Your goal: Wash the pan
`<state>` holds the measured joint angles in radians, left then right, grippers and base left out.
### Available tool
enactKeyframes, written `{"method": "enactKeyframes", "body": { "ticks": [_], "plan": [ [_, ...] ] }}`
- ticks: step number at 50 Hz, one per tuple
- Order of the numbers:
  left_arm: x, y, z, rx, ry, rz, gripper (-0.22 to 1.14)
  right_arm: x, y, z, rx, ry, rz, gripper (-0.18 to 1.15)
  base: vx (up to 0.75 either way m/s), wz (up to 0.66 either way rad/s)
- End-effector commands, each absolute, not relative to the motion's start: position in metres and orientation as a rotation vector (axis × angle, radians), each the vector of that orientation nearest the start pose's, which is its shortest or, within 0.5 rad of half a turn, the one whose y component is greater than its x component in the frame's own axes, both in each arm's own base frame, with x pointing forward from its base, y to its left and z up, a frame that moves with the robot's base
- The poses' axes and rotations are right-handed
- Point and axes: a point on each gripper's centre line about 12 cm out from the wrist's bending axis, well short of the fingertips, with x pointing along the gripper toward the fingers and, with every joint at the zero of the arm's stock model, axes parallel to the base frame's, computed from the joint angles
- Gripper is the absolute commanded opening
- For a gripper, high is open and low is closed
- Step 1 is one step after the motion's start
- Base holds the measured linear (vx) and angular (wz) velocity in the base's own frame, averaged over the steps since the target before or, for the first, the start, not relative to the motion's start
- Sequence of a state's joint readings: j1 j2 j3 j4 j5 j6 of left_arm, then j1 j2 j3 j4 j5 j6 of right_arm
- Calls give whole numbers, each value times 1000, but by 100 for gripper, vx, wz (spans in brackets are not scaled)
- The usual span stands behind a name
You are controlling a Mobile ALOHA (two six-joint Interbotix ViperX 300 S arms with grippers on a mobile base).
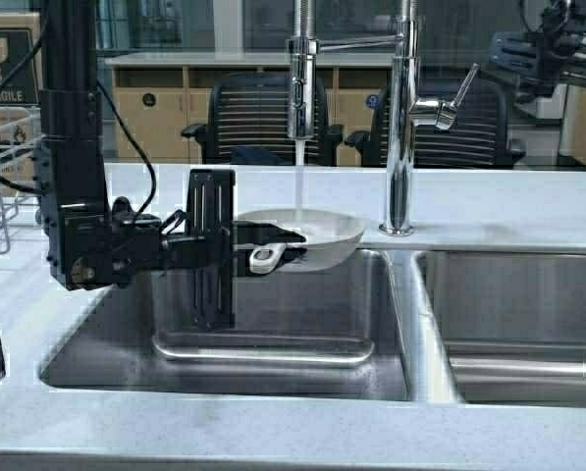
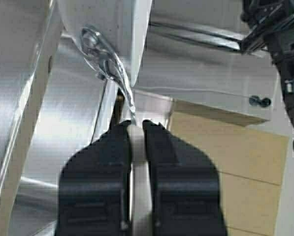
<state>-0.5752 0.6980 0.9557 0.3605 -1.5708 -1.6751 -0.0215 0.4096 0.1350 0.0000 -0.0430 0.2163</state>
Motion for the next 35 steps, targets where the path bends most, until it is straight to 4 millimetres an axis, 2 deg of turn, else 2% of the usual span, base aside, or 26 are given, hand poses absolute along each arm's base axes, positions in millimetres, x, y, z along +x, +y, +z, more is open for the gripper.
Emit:
{"method": "enactKeyframes", "body": {
  "ticks": [1, 5, 13, 35],
  "plan": [
    [255, -215, 21, -1526, 794, -682, 2, 547, 16, 194, 199, 428, -16, 9, 0, 0],
    [255, -215, 20, -1526, 793, -681, 2, 552, 31, 198, 194, 420, 11, 5, 0, 0],
    [255, -216, 20, -1526, 794, -682, 2, 557, 49, 208, 188, 415, 43, 5, 0, 0],
    [257, -217, 18, -1542, 775, -703, 2, 563, 79, 238, 168, 448, 91, 5, 0, 0]
  ]
}}
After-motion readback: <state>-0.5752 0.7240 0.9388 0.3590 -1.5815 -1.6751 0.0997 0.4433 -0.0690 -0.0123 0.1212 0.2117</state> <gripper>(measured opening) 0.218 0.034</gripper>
